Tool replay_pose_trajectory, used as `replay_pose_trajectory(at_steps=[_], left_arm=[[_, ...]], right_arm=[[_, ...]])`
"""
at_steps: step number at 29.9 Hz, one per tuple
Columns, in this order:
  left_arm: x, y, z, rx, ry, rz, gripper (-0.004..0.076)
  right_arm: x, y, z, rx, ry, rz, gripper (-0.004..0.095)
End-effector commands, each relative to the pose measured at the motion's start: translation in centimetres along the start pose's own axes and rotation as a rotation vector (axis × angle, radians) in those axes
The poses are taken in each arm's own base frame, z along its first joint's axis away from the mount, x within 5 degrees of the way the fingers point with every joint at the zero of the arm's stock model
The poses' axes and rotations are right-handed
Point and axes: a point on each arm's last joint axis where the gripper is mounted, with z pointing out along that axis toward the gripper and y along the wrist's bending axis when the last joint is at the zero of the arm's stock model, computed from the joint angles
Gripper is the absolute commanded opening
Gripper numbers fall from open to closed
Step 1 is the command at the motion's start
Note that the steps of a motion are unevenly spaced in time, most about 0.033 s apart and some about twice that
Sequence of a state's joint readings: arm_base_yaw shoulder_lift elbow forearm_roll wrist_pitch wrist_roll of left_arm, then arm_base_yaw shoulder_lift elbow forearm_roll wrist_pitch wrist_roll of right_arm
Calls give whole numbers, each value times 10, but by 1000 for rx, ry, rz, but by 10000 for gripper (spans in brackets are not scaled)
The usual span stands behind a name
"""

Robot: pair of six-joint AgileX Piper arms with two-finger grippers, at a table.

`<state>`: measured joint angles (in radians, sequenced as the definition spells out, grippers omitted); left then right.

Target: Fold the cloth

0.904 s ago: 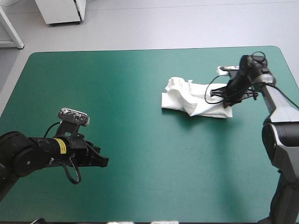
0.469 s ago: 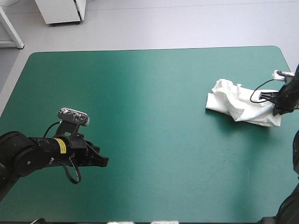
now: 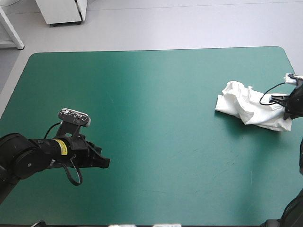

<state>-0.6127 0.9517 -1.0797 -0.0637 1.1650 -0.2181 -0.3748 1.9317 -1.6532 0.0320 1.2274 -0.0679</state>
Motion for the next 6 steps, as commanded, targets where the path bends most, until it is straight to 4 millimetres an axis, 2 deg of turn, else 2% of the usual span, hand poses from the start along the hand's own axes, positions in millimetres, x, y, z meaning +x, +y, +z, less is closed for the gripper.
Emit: replay_pose_trajectory(at_steps=[1, 4, 6], left_arm=[[-6, -3, -10, 25, -80, -2, -9], [-6, -3, -10, 25, -80, -2, -9], [-6, -3, -10, 25, -80, -2, -9]], right_arm=[[6, -2, -37, 14, -75, 13, 299], [10, -2, -51, 15, -111, 36, 536], [13, -3, -63, 19, -142, 52, 612]])
